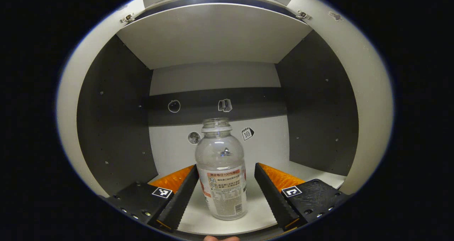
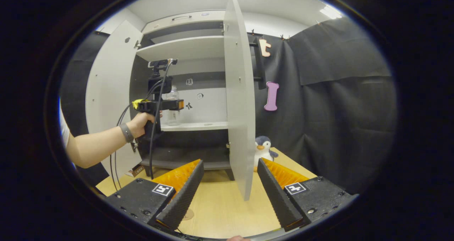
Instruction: Grasp the bottle in the cabinet with the left hand and place it on the coaster, then close the right door with the right hand and the left door with the left hand.
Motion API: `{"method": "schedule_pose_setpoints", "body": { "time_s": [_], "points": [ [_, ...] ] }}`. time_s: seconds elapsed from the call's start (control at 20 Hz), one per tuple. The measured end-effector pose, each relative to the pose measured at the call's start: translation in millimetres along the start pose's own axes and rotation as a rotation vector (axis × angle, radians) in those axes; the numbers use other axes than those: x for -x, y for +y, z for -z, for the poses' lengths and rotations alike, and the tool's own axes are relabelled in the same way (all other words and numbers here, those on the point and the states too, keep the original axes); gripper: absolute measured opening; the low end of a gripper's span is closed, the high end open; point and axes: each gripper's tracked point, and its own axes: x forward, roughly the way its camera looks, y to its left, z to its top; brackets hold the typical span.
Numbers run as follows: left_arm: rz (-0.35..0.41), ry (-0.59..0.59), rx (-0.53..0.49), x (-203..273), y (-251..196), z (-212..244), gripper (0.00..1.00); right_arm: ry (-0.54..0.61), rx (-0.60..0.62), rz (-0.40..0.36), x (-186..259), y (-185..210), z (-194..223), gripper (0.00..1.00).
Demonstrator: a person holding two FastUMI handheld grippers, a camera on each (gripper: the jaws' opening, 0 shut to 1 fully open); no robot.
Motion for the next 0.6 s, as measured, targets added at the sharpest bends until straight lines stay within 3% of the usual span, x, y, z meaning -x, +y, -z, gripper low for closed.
{"method": "schedule_pose_setpoints", "body": {
  "time_s": [0.05,0.15,0.35,0.4,0.6],
  "points": [
    [-0.004,-0.002,0.004,-2,1,-2,0.96,-0.002,0.001,-0.002,-2,0,-1,0.99],
    [-0.007,0.004,0.013,-4,3,-1,0.78,-0.004,0.000,-0.004,-4,1,-3,0.96],
    [0.003,0.005,0.027,9,5,-7,0.77,-0.002,-0.010,-0.023,-6,6,-2,0.99],
    [0.011,-0.005,0.046,17,4,-10,0.77,-0.004,-0.006,-0.032,-5,7,-3,0.96],
    [0.051,-0.036,0.070,63,5,-14,0.75,-0.022,0.013,-0.048,-6,7,-9,0.99]
  ]
}}
